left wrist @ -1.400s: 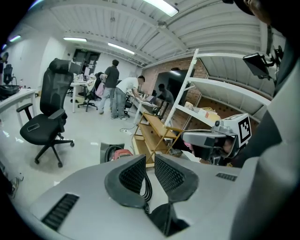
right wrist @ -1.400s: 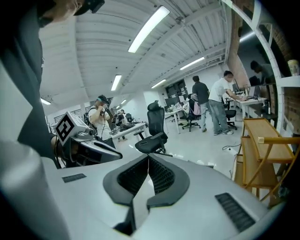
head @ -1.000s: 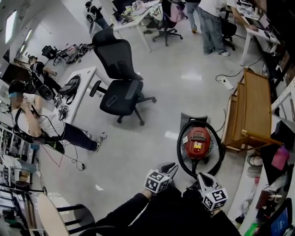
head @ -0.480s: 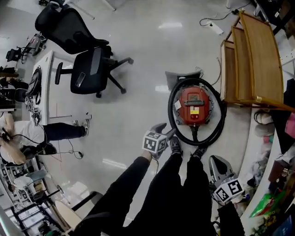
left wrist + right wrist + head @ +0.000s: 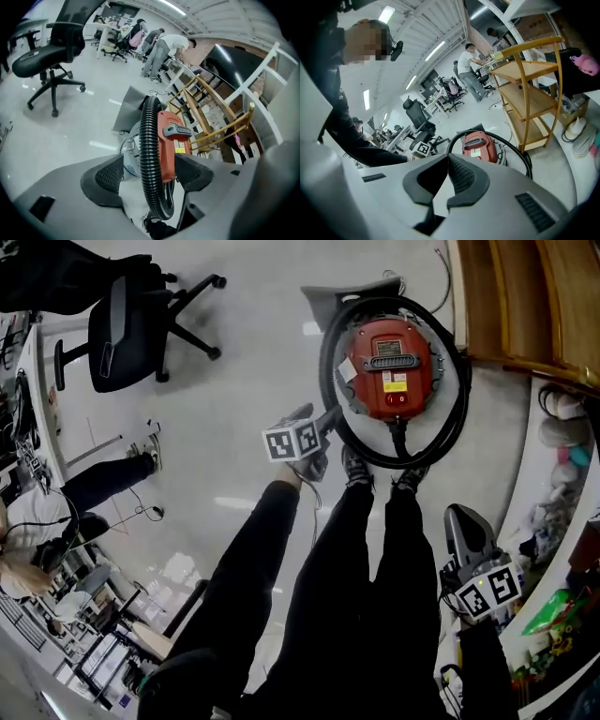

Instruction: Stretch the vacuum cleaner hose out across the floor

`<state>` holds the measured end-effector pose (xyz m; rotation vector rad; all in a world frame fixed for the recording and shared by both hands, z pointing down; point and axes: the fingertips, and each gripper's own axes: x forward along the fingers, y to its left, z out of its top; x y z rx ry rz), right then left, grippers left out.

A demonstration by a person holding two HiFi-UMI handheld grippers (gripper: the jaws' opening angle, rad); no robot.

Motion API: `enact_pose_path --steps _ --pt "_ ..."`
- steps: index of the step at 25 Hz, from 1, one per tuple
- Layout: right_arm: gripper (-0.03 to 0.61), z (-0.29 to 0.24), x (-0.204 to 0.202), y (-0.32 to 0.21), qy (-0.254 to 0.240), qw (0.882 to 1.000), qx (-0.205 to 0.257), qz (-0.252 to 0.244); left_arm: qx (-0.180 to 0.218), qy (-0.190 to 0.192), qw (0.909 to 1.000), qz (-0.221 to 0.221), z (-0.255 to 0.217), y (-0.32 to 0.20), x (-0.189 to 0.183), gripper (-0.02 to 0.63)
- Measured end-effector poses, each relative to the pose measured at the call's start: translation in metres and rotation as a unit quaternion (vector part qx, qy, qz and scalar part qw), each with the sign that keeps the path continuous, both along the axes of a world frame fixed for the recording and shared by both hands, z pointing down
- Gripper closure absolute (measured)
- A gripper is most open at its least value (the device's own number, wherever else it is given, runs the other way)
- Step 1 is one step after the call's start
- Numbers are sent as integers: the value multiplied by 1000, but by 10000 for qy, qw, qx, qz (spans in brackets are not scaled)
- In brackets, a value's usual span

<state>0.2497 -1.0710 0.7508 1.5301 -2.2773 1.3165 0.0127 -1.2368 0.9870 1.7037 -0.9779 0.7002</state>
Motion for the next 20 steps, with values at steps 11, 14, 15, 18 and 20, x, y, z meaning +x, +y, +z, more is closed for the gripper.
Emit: enact_pose_path --steps 11,14,15,18,20 --pt "563 13 22 36 183 9990 -417 -35 -254 214 9962 805 43 -9 59 431" --pt "563 5 28 36 295 9987 -409 -116 65 621 9978 209 -2 -15 71 449" --pt "563 0 29 33 330 9987 -358 -124 182 714 9972 137 -20 -17 76 457" --pt "563 -23 28 24 348 9992 -142 -114 508 864 9927 678 -88 -1 110 462" --pt "563 -44 28 21 329 9994 -28 -132 740 916 9862 1163 -138 23 138 462"
